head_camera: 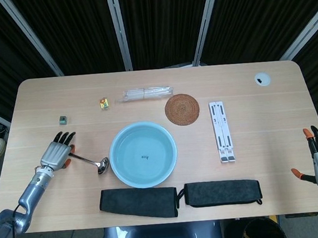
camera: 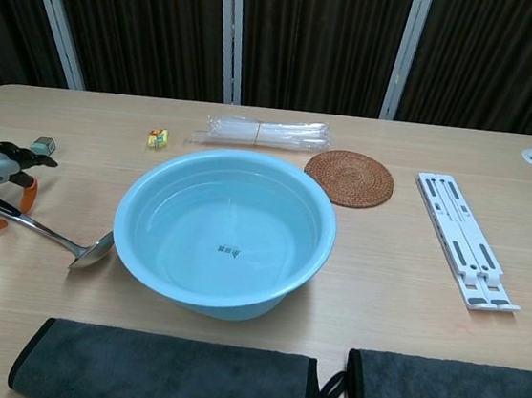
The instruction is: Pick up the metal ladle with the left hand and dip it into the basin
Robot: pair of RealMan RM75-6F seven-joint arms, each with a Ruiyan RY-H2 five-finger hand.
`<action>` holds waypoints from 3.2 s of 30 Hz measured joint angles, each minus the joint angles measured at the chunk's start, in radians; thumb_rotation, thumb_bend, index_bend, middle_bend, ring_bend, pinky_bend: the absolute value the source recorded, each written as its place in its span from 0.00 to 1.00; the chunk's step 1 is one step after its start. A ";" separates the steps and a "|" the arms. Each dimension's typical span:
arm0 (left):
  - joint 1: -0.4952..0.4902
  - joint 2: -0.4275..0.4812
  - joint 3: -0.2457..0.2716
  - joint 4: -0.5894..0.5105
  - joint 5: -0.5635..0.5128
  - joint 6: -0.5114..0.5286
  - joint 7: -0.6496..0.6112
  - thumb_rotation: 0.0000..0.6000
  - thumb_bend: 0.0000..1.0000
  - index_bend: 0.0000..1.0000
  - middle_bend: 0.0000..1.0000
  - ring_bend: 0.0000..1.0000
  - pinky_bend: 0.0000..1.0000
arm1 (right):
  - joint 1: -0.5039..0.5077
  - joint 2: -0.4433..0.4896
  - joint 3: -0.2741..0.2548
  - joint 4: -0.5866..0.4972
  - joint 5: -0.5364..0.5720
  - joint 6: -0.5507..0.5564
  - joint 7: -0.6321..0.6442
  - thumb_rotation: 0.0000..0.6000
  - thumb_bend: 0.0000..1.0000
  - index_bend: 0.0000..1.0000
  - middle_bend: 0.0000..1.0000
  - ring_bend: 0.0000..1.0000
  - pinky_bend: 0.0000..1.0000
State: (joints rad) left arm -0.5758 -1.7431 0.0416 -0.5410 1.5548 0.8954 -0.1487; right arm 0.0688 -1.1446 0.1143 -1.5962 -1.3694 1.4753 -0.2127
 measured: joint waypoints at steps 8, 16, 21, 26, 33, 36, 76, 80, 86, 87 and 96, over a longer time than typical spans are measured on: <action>-0.001 -0.018 0.008 0.034 0.000 -0.007 -0.003 1.00 0.37 0.46 0.00 0.00 0.00 | -0.001 0.001 0.002 -0.001 0.006 0.001 -0.004 0.78 0.00 0.00 0.00 0.00 0.00; 0.003 -0.025 0.013 0.051 -0.002 -0.011 -0.004 1.00 0.46 0.51 0.00 0.00 0.00 | -0.001 -0.002 0.002 0.000 0.002 0.006 -0.003 0.78 0.00 0.00 0.00 0.00 0.00; 0.005 -0.029 0.017 0.059 -0.003 -0.020 -0.003 1.00 0.50 0.54 0.00 0.00 0.00 | -0.003 0.000 0.003 -0.001 0.002 0.011 0.000 0.79 0.00 0.00 0.00 0.00 0.00; 0.008 -0.031 0.019 0.063 -0.005 -0.024 -0.005 1.00 0.50 0.55 0.00 0.00 0.00 | -0.004 0.001 0.002 -0.003 -0.002 0.013 0.001 0.79 0.00 0.00 0.00 0.00 0.00; 0.013 -0.030 0.022 0.066 -0.003 -0.011 -0.023 1.00 0.58 0.68 0.00 0.00 0.00 | -0.003 0.001 0.001 -0.004 0.000 0.009 -0.002 0.77 0.00 0.00 0.00 0.00 0.00; 0.017 -0.029 0.023 0.065 0.000 0.005 -0.045 1.00 0.60 0.74 0.00 0.00 0.00 | -0.002 0.001 0.001 -0.003 0.001 0.006 -0.003 0.77 0.00 0.00 0.00 0.00 0.00; 0.115 0.272 0.074 -0.369 0.098 0.349 -0.185 1.00 0.84 0.83 0.00 0.00 0.00 | -0.004 0.002 -0.008 -0.014 -0.015 0.011 -0.007 0.79 0.00 0.00 0.00 0.00 0.00; 0.117 0.300 0.074 -0.412 0.102 0.358 -0.193 1.00 0.85 0.84 0.00 0.00 0.00 | -0.005 0.002 -0.008 -0.014 -0.016 0.013 -0.006 0.79 0.00 0.00 0.00 0.00 0.00; 0.123 0.338 0.075 -0.466 0.112 0.384 -0.198 1.00 0.85 0.84 0.00 0.00 0.00 | -0.006 0.003 -0.010 -0.016 -0.021 0.016 -0.006 0.78 0.00 0.00 0.00 0.00 0.00; 0.124 0.346 0.075 -0.479 0.114 0.391 -0.200 1.00 0.86 0.84 0.00 0.00 0.00 | -0.006 0.003 -0.010 -0.016 -0.021 0.016 -0.006 0.79 0.00 0.00 0.00 0.00 0.00; 0.136 0.405 0.082 -0.563 0.147 0.445 -0.196 1.00 0.87 0.84 0.00 0.00 0.00 | -0.008 0.004 -0.011 -0.019 -0.025 0.019 -0.004 0.79 0.00 0.00 0.00 0.00 0.00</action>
State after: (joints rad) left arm -0.4394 -1.3379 0.1240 -1.1041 1.7023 1.3407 -0.3446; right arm 0.0612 -1.1404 0.1032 -1.6154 -1.3944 1.4941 -0.2163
